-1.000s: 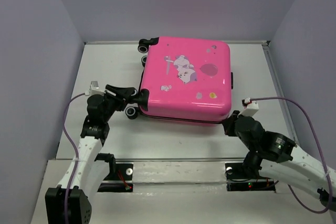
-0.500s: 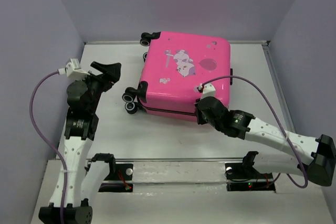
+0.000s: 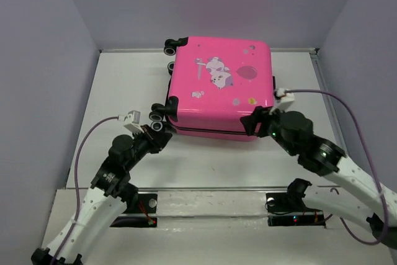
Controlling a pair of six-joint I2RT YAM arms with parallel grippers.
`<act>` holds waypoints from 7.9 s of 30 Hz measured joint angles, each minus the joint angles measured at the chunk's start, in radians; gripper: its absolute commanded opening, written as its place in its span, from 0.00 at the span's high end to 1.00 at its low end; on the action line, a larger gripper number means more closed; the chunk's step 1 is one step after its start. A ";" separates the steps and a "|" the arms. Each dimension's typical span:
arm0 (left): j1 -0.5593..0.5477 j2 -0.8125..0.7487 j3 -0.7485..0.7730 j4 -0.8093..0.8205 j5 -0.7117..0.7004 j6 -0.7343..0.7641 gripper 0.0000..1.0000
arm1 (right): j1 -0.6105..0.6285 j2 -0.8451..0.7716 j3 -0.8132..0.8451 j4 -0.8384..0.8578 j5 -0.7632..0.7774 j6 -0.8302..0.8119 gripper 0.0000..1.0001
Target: Pack the luggage
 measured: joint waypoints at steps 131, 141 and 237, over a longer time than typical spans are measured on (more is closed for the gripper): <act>0.036 0.614 0.795 -0.087 -0.329 0.278 0.01 | 0.170 0.812 -0.124 0.974 -0.018 0.016 0.93; 0.635 0.815 0.697 -0.018 0.076 0.137 0.01 | 0.170 0.805 -0.124 0.957 -0.027 0.016 0.93; 0.039 0.895 0.646 0.152 -0.136 0.247 0.44 | -0.531 0.341 0.114 0.132 -0.229 0.082 0.01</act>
